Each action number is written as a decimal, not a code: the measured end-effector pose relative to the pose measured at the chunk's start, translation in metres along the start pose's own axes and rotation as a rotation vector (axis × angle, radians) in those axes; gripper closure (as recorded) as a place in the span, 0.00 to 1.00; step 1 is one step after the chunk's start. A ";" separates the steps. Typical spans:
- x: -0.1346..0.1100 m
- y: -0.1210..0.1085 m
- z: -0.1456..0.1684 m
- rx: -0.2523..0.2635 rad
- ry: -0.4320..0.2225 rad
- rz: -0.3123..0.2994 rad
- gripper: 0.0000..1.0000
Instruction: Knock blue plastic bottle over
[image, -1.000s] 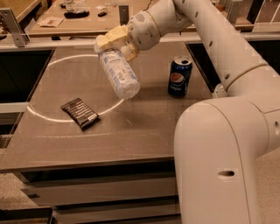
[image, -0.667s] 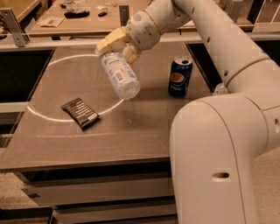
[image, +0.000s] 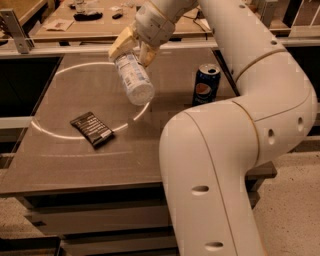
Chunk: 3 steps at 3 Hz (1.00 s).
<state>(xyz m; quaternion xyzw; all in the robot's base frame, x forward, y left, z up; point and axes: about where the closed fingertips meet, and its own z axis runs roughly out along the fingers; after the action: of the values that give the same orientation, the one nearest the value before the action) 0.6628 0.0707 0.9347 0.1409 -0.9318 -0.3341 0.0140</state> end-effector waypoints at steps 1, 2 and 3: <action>-0.018 -0.007 0.006 0.102 -0.032 0.033 1.00; -0.026 0.002 0.038 0.092 0.022 0.002 1.00; -0.026 0.005 0.063 0.083 0.072 -0.008 1.00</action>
Offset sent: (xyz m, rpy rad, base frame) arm -0.0309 0.0144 -0.0383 -0.2511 0.2406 0.2744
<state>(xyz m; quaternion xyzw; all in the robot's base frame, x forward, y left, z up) 0.6794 0.1204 0.8902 0.1569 -0.9432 -0.2900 0.0402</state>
